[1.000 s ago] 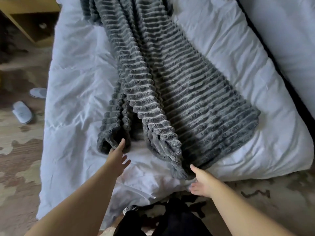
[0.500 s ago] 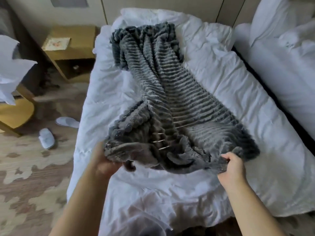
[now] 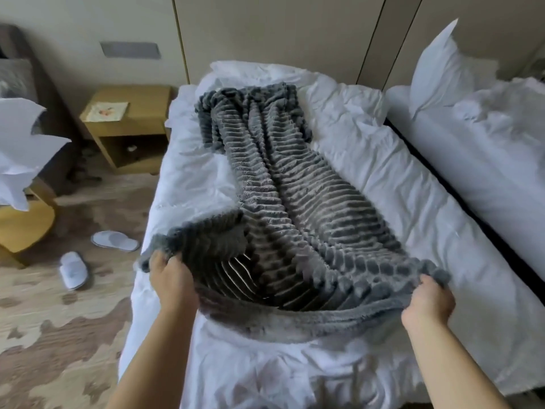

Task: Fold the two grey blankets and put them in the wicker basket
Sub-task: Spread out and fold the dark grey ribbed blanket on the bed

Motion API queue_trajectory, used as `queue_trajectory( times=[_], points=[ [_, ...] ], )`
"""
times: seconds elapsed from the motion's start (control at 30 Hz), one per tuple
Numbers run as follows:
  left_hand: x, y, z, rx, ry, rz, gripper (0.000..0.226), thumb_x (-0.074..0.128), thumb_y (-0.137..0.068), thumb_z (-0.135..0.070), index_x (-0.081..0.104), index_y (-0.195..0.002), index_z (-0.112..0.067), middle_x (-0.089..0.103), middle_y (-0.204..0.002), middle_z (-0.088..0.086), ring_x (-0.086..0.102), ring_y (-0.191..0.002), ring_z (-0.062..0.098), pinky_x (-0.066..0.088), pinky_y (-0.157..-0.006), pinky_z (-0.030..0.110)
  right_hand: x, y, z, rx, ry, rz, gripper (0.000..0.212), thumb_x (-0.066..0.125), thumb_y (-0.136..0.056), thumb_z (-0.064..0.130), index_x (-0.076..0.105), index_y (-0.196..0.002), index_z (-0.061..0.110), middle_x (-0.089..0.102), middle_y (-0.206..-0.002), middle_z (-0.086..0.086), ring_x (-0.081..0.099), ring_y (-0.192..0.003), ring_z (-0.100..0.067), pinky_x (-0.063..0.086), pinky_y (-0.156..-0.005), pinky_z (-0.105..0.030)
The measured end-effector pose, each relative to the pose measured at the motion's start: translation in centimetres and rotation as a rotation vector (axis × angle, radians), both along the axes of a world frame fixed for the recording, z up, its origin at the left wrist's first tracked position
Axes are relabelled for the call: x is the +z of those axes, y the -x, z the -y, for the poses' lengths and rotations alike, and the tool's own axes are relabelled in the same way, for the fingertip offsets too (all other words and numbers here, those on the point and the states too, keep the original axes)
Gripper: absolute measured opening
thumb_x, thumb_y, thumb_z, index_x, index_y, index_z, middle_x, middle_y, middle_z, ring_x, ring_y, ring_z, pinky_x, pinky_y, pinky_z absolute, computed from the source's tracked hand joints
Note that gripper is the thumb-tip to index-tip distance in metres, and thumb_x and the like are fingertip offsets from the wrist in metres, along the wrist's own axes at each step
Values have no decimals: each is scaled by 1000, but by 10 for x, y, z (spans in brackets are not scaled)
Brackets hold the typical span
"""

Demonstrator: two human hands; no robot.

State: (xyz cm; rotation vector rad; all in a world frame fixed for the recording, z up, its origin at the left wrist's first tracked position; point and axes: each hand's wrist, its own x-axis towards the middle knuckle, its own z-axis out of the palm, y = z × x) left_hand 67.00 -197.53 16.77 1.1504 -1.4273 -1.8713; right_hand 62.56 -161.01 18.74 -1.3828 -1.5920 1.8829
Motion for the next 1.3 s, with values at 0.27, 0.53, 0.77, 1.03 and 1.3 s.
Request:
queue_trajectory(
  times=[0.27,0.53,0.77,1.03,1.3],
  points=[
    [3,14,-71,-708,451,58,37,48,-83,0,70,-106,-20,68,-96,-6,59,-94,9,45,-85,22,-15,-14,71,1089,-403,77,26,51,-96,11,64,-116,21,66,-99,3,57,-60,12,41,-54,0],
    [-112,-47,-97,-1248,165,712,23,61,-89,-37,67,-96,-17,61,-71,-3,54,-61,10,43,-54,22,-107,-87,9,1309,-137,720,49,59,-88,18,48,-135,26,56,-122,-2,56,-96,-12,45,-73,-22],
    [-118,-2,-104,-730,-202,649,35,57,-91,-46,61,-91,-12,60,-87,11,59,-84,27,44,-74,34,-125,-29,-50,1003,60,708,23,55,-94,22,57,-114,11,60,-94,-9,59,-89,-24,46,-89,-37],
    [-130,54,-109,-124,-734,462,56,53,-94,-41,34,-142,-19,51,-111,17,56,-97,25,46,-84,31,-182,56,-82,873,346,715,39,49,-98,24,46,-129,2,59,-98,-20,58,-101,-35,44,-94,-43],
    [-122,93,-127,278,-675,179,40,30,-98,-10,49,-134,-12,63,-99,-6,61,-74,6,51,-73,16,-215,115,-83,699,652,774,61,63,-90,32,38,-142,12,40,-145,-19,44,-130,-35,39,-108,-42]
  ],
)
